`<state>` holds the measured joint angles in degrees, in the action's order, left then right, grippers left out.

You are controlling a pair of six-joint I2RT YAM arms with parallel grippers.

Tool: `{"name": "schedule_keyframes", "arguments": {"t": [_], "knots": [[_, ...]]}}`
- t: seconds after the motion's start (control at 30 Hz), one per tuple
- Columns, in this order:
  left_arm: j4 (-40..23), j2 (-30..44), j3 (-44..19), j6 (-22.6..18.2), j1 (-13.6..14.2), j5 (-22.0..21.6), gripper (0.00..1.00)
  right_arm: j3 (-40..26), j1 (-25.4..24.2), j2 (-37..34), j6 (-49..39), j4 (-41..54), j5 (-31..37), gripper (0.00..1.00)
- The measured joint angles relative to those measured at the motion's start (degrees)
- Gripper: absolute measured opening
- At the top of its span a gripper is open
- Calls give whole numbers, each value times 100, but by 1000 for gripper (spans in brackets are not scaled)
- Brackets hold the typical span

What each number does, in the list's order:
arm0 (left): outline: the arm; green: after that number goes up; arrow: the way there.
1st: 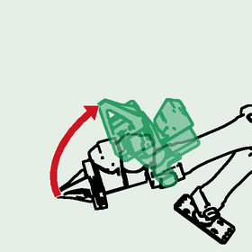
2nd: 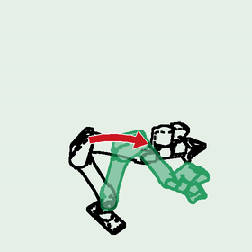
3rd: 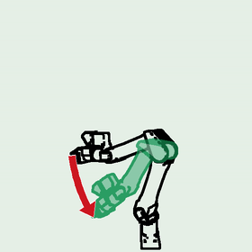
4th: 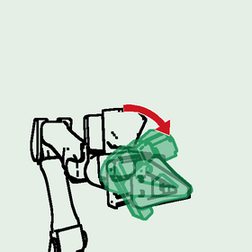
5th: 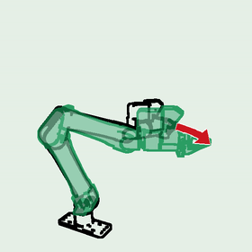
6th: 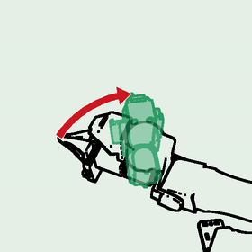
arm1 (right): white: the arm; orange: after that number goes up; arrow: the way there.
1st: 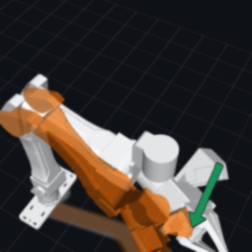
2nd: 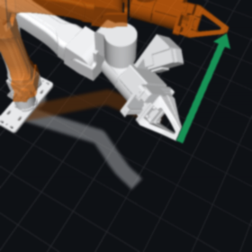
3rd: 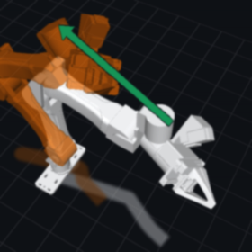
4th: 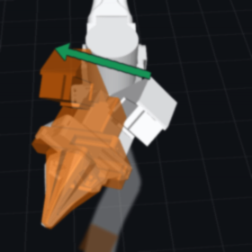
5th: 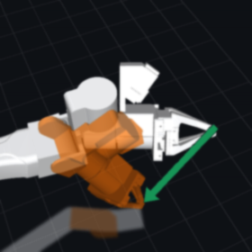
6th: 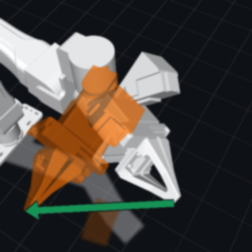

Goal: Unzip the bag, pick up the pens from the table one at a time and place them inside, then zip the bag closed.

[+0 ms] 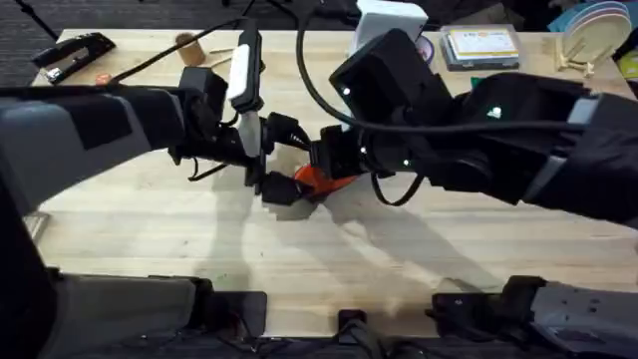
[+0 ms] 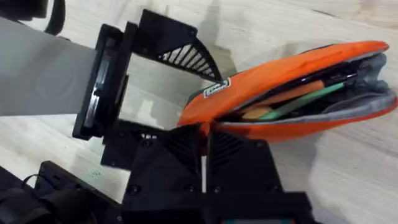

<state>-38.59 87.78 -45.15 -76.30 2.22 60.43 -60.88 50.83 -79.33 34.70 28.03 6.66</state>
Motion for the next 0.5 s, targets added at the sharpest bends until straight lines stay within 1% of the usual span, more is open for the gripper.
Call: {"name": "schedule_keyframes", "arguments": {"t": [0.07,0.1,0.17,0.2,0.23,0.27,0.3,0.33,0.37,0.5], "knots": [[100,1,0,4,0,2,721,0,0,-2,0,-13,2,32],[114,1,0,-2,0,2,645,0,0,0,0,-17,4,32],[112,3,4,0,0,2,455,0,0,-2,0,-27,21,32],[123,3,7,-3,0,2,337,0,-2,-2,0,-35,26,32],[149,3,9,8,0,2,281,0,-2,-2,0,-38,40,32],[175,3,9,7,0,3,175,0,-2,-2,0,-43,47,32],[193,3,9,-1,0,1,112,0,-2,-2,0,-56,57,32],[199,3,9,-2,0,-2,64,0,-1,-2,0,-58,61,32],[197,3,9,1,0,-1,51,0,0,-2,0,-56,61,32],[199,3,9,1,0,-1,47,0,-19,-2,0,-56,59,32]]}}
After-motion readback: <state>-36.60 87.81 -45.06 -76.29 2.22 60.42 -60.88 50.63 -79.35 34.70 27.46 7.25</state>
